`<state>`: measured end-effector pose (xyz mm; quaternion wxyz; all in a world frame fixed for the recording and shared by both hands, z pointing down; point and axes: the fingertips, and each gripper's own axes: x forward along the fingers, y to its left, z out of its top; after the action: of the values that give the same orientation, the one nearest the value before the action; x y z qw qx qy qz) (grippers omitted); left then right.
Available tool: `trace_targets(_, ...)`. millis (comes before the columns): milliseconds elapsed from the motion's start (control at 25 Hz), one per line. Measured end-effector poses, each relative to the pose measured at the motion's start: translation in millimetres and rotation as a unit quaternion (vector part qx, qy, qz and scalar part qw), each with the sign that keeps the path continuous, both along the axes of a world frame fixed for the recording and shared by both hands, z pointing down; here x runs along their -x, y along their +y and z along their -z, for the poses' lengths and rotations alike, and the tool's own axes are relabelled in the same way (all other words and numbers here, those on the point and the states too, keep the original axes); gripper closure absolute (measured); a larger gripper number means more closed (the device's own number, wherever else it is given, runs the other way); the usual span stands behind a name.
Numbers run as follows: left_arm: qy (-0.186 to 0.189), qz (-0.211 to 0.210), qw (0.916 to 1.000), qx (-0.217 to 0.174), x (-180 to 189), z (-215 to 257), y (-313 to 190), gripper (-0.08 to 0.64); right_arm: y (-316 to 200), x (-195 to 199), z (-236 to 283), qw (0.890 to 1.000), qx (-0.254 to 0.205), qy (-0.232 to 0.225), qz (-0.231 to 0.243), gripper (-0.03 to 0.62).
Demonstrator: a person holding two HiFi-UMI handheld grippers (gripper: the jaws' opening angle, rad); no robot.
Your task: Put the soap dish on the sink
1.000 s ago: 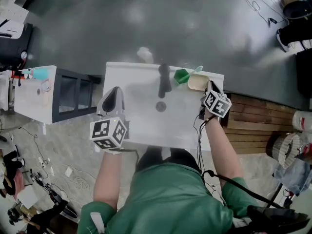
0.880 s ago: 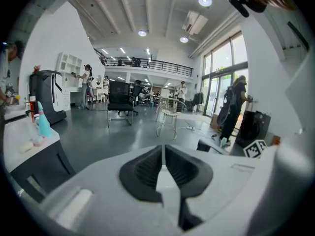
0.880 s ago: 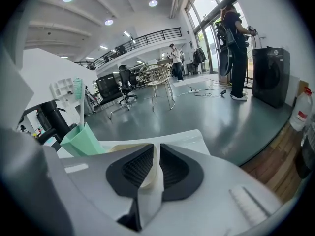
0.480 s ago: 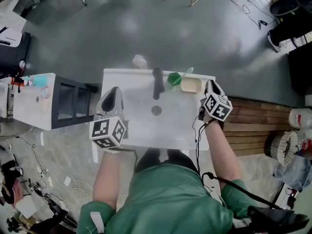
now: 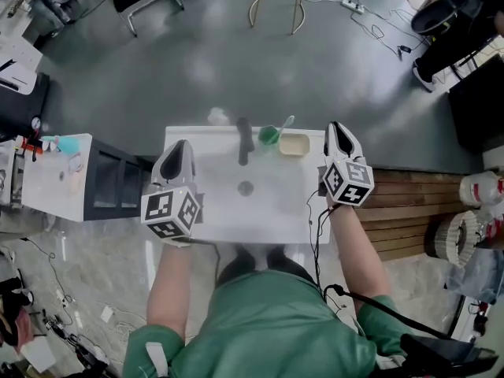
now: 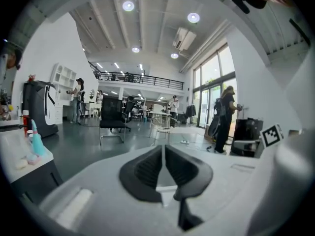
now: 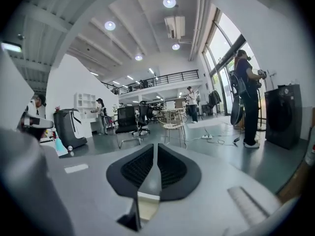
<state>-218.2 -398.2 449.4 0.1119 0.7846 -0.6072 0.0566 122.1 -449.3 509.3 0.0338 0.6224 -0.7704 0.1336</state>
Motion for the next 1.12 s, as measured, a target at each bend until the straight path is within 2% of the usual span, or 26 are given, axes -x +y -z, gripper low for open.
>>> trace_targets(240,-0.005,-0.014,0.9991,-0.041,-13,42,10,0.541,23,21,72,0.997,-0.071,0.025,0.035,0.566)
trace_targets(440,-0.012,-0.049,0.9959,-0.075,-40,79,25,0.541,50,45,140,0.987,-0.14,0.05,0.066,0.566)
trace_targets(560,-0.01,-0.053,0.994,-0.096,-46,102,32,0.541,67,60,172,0.98,-0.174,0.054,0.083,0.566)
trace_targets(840,-0.012,-0.05,0.9886,-0.142,-44,147,48,0.541,97,79,212,0.971,-0.213,0.043,0.097,0.567)
trace_targets(1120,-0.01,-0.045,0.9852,-0.165,-38,166,60,0.541,113,89,244,0.964,-0.243,0.032,0.108,0.566)
